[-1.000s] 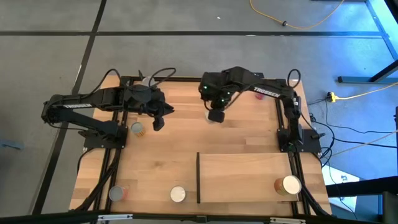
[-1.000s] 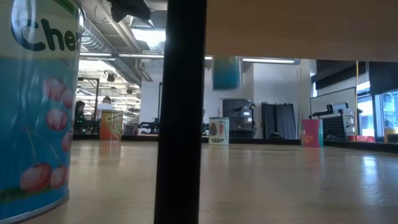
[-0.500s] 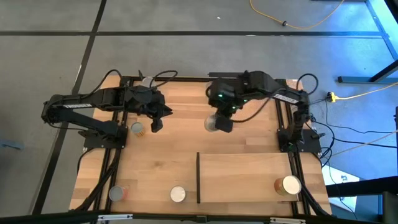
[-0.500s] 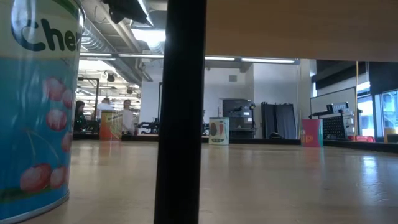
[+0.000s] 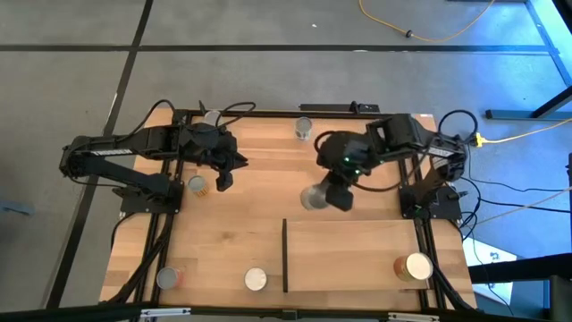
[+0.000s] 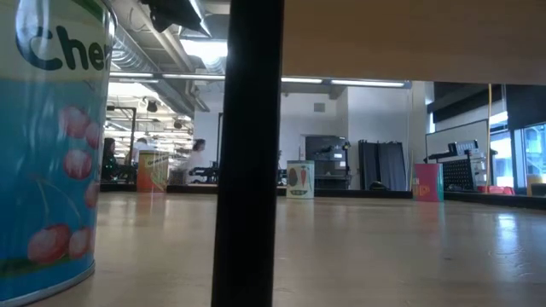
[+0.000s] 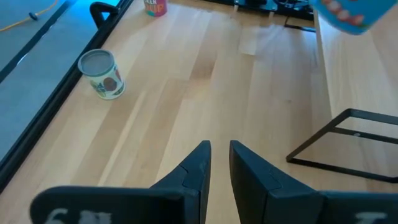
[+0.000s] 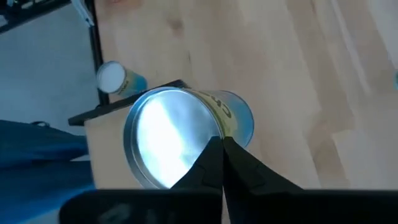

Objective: Pick and place cans onto a shelf
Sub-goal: Put the top canned cherries on the shelf

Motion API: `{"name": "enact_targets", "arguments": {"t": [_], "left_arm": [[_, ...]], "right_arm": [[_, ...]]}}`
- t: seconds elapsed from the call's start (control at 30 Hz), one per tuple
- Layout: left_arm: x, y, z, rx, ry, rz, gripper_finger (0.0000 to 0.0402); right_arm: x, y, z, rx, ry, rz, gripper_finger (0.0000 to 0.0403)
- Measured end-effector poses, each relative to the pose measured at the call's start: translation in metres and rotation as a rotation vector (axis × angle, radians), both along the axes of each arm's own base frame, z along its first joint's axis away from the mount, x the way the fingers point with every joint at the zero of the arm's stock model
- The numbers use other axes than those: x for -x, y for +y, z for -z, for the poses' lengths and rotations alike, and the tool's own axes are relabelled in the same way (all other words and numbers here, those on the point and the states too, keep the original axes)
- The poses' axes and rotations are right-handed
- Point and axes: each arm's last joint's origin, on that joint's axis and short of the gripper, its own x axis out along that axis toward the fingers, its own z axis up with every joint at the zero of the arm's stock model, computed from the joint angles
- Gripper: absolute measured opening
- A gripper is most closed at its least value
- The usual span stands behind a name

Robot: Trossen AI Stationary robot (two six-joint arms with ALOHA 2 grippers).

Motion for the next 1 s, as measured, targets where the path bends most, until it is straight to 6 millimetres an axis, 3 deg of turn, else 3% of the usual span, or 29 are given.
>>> {"name": "enact_targets", "arguments": {"t": [0.3,1.0], "left_arm": [[0.000,0.000,0.000,0.000,0.000,0.001,0.0053],[0.000,0.000,0.000,0.000,0.000,0.000,0.0053]], "right_arm": [[0.036,0.015,-0.005,-0.057,0.013,0.097,0.0000],[0.125,0.031,0.040,-0.227,0.246,0.334,0.0000]]}}
